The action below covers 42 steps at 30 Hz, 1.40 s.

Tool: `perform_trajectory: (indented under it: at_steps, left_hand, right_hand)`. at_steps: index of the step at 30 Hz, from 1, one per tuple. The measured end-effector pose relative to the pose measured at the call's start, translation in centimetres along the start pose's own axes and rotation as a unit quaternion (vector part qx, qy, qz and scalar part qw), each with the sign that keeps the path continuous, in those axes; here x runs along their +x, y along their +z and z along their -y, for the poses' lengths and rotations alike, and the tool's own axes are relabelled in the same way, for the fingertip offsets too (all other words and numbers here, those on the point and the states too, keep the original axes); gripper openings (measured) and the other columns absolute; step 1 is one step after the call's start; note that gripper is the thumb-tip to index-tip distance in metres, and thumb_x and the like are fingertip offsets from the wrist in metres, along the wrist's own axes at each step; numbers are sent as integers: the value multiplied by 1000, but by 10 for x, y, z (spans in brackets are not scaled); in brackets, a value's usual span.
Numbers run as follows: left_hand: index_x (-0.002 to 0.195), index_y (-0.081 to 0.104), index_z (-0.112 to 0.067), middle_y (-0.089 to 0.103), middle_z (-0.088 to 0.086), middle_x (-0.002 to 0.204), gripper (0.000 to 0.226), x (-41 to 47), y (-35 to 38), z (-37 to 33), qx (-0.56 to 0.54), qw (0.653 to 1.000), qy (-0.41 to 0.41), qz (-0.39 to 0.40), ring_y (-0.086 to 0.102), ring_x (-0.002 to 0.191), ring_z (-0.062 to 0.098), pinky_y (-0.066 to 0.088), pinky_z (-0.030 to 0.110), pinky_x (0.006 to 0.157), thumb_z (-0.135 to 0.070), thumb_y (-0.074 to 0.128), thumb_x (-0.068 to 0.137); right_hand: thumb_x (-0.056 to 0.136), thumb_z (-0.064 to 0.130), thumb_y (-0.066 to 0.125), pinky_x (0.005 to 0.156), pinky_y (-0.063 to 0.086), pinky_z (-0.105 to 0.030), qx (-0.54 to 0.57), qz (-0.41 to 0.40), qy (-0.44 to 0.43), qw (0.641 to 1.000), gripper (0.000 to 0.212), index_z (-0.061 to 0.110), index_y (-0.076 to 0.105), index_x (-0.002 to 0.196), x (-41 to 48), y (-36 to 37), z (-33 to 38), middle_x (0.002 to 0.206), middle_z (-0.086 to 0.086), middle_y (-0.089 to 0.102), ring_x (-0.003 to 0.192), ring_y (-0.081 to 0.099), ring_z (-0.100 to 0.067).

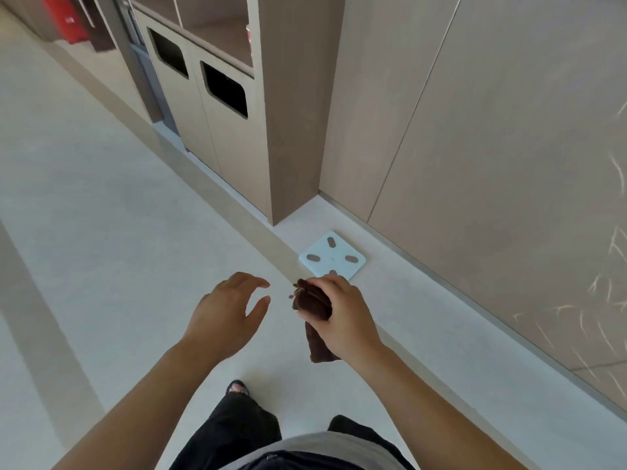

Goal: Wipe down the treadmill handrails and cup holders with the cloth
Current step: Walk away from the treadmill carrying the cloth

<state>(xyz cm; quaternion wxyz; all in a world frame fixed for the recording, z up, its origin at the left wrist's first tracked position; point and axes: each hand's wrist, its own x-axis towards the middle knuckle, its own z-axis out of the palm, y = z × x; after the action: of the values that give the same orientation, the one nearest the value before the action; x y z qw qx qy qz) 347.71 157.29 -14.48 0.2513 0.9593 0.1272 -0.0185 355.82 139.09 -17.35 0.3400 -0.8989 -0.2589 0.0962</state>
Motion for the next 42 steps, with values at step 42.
perform_trajectory:
  at_steps: [42]
  left_hand:
    - [121, 52, -32, 52, -9, 130, 31, 771, -305, 357, 17, 1000, 15, -18, 57, 104, 13, 46, 35, 96, -41, 41, 93]
  right_hand:
    - [72, 35, 77, 95, 46, -30, 68, -52, -16, 996, 47, 28, 59, 115, 879, 110, 159, 113, 12, 59, 107, 54, -10]
